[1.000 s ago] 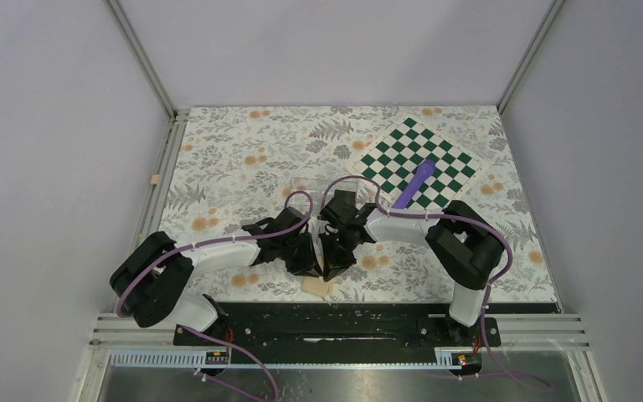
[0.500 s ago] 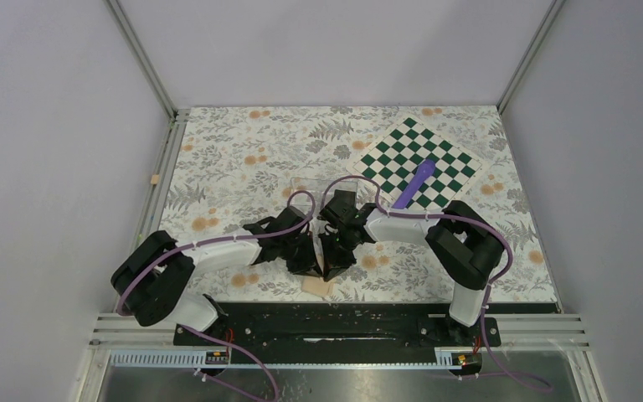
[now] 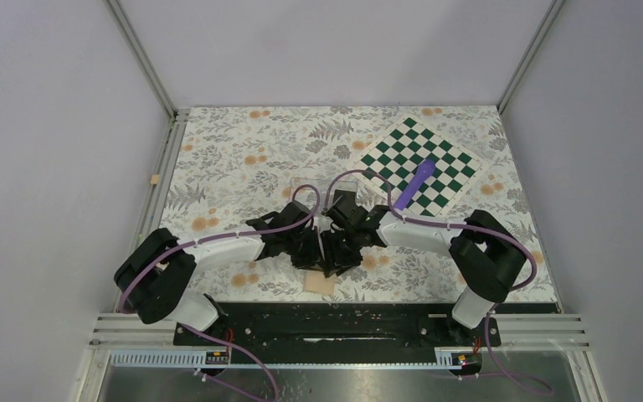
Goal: Put the credit cards into the card holder
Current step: Close the card holder at the center of the board.
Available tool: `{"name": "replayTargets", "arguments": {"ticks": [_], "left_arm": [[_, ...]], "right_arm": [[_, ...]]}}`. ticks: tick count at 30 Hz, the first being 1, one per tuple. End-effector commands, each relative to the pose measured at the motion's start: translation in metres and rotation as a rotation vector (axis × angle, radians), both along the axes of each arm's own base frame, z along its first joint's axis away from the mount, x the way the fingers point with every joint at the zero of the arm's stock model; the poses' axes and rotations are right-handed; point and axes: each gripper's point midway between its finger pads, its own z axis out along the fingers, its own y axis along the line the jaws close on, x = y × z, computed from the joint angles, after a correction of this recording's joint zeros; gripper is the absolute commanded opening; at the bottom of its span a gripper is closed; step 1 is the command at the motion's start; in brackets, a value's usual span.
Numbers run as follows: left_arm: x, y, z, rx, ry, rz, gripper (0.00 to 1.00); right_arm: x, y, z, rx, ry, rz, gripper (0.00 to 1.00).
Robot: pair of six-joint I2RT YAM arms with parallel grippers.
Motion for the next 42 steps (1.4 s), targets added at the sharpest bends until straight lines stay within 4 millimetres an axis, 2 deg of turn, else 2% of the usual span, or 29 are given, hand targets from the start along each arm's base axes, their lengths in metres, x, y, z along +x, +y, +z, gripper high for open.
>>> {"name": "replayTargets", "arguments": {"ticks": [1, 8, 15, 31, 36, 42], "left_arm": [[0.01, -0.014, 0.011, -0.037, -0.026, -0.015, 0.0], [0.01, -0.009, 0.005, 0.012, -0.018, -0.02, 0.0], [0.008, 0.0, 0.004, 0.058, -0.014, -0.018, 0.0], [0.009, 0.01, -0.01, 0.137, -0.014, -0.021, 0.0], [0.007, 0.016, -0.014, 0.17, -0.008, -0.023, 0.0], [0.005, 0.024, -0.017, 0.218, -0.009, -0.02, 0.0]], "right_arm": [[0.019, -0.013, 0.004, -0.024, -0.057, -0.039, 0.43], [0.022, -0.022, 0.003, -0.028, -0.053, -0.065, 0.28], [0.025, -0.015, 0.005, -0.012, -0.046, -0.058, 0.17], [0.023, -0.006, 0.011, 0.026, -0.03, -0.039, 0.12], [0.019, 0.005, 0.011, 0.069, 0.003, -0.022, 0.01], [0.013, 0.017, 0.004, 0.057, 0.018, 0.001, 0.0]]}}
